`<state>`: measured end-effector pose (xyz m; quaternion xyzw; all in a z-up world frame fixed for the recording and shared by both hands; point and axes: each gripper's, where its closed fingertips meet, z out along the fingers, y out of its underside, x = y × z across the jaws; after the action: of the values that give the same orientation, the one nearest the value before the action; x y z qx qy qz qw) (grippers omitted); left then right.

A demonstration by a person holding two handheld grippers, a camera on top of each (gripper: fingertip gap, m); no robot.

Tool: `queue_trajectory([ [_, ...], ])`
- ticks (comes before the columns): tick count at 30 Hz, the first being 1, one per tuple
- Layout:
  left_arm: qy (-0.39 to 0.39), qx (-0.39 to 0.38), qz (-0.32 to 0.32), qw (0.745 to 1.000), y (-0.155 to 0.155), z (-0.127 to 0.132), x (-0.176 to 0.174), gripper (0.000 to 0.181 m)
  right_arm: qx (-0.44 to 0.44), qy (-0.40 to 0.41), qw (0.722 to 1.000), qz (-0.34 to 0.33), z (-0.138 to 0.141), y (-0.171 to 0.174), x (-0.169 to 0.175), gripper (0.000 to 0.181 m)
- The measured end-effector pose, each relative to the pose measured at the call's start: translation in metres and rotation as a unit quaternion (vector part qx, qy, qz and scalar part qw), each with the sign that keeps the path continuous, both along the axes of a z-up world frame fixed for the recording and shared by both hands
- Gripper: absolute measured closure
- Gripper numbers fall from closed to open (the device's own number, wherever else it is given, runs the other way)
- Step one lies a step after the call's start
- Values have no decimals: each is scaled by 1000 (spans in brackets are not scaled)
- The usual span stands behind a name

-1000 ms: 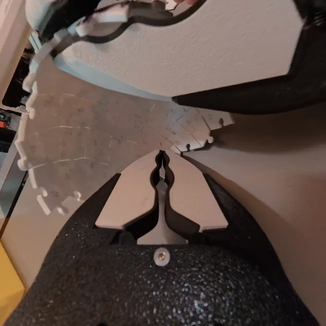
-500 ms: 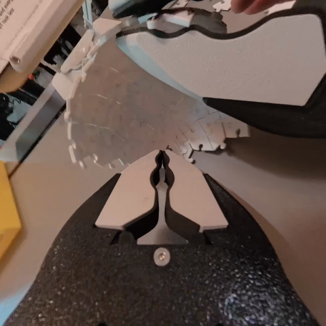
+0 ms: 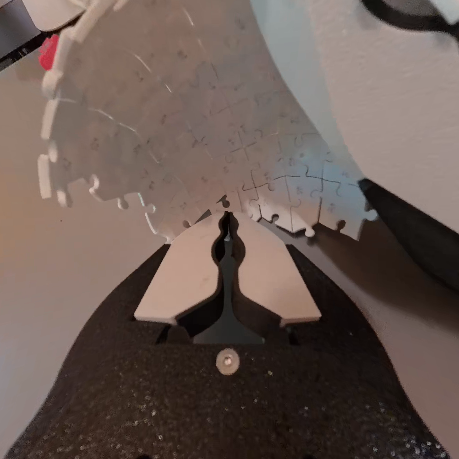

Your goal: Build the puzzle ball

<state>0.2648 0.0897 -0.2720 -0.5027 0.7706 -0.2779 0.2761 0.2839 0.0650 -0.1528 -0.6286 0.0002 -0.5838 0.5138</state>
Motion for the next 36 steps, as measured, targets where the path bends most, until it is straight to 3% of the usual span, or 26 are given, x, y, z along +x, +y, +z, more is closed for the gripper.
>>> queue_trajectory([
  [3,3,-10,13,1000,1,0,1,181,6,6,1000,-2,0,-1,1,175],
  [10,13,-50,111,992,0,0,0,181,8,4,1000,0,0,0,-1,175],
  [15,-3,-107,121,987,-3,9,1,181,10,6,1000,-1,-1,-1,0,175],
  [18,22,-127,114,985,-7,5,-2,165,11,7,1000,3,0,-1,-1,175],
  [21,33,-143,120,982,-12,2,-3,163,11,7,1000,3,0,-1,-1,175],
  [30,10,-53,139,989,-2,0,-2,170,1,-5,1000,4,0,1,-3,175],
  [36,6,-62,176,982,6,1,-2,170,-9,-18,1000,-1,1,3,-5,175],
])
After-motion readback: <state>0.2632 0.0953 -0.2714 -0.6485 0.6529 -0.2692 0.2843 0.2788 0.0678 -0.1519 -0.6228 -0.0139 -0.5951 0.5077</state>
